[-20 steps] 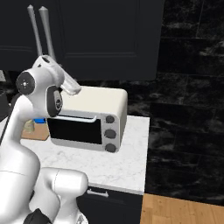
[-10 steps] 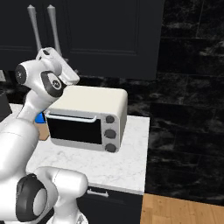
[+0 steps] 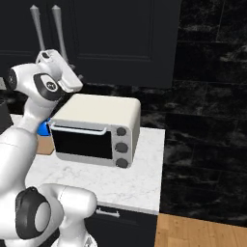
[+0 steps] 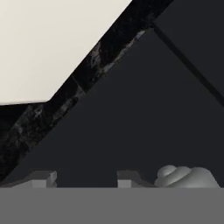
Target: Pick the kettle from the counter and place it on the tray. Then pick the mug from the cabinet and place it on the tray. Then close the cabinet doors.
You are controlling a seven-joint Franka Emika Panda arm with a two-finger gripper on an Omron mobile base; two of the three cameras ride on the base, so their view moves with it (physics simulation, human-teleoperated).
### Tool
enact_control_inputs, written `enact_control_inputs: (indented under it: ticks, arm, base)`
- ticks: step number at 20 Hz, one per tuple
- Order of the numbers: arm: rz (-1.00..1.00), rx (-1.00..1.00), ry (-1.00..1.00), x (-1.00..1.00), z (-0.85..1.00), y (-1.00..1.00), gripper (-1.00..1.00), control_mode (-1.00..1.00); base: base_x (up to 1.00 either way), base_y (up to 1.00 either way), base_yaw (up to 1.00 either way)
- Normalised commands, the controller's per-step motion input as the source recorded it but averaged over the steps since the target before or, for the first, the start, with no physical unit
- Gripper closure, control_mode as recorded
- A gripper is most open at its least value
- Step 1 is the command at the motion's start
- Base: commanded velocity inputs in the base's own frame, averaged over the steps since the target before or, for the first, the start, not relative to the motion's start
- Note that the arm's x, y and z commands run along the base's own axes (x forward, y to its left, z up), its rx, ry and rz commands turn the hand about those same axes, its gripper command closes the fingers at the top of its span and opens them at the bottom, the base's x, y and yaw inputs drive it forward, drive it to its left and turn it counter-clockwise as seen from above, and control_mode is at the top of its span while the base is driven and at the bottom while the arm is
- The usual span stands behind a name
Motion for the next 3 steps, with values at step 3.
enact_control_inputs:
  ticks: [3]
  arm:
    - [-0.05,0.0,0.01,0.0,-0.05,-0.34,-1.0,-1.0]
  base:
    - [0.0,0.0,0.0]
